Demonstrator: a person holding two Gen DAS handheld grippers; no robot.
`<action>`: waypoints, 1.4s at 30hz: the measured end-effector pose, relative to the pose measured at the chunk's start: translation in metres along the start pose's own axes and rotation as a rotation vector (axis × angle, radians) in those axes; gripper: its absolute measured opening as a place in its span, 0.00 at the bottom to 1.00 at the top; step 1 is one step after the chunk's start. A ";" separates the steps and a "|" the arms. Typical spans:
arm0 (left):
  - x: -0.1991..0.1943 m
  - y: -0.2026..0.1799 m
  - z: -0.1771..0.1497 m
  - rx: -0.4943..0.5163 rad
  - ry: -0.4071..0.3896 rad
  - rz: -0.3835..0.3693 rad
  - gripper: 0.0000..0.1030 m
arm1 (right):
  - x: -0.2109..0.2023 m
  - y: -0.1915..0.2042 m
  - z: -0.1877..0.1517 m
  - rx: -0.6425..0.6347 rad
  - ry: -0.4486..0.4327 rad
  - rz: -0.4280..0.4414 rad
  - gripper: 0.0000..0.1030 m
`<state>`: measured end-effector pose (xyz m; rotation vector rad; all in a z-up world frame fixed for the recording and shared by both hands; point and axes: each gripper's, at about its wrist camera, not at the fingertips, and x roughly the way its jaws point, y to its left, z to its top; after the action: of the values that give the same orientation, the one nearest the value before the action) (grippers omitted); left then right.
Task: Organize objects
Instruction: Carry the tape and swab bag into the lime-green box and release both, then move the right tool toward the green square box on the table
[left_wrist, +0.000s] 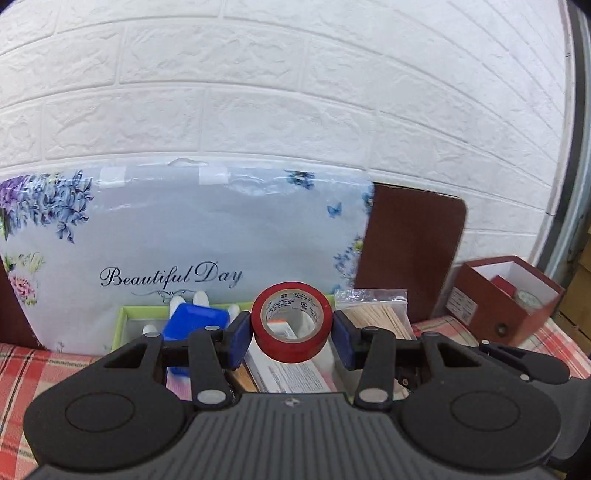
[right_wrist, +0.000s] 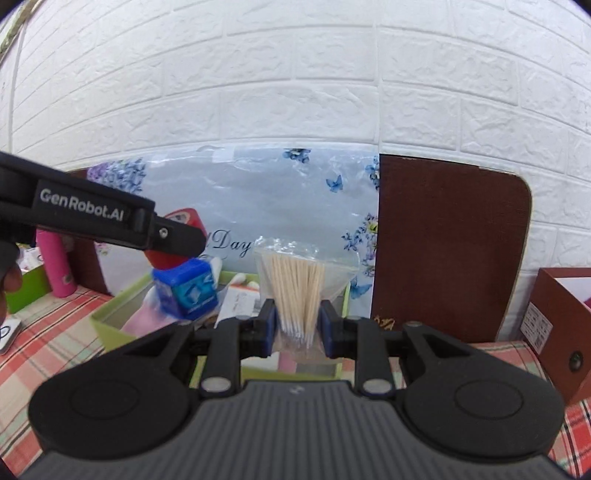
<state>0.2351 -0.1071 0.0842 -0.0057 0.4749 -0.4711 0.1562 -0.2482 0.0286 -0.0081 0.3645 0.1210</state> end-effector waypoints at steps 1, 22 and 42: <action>0.009 0.002 0.002 -0.004 0.007 -0.001 0.48 | 0.010 -0.001 0.001 0.002 0.004 -0.004 0.23; 0.002 0.018 -0.035 -0.069 0.036 0.089 0.84 | 0.013 -0.001 -0.023 -0.086 -0.008 -0.067 1.00; -0.095 -0.040 -0.090 -0.013 0.063 0.171 0.87 | -0.128 -0.010 -0.058 0.067 0.003 -0.039 1.00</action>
<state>0.1028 -0.0919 0.0501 0.0375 0.5349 -0.3007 0.0183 -0.2745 0.0200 0.0508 0.3709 0.0705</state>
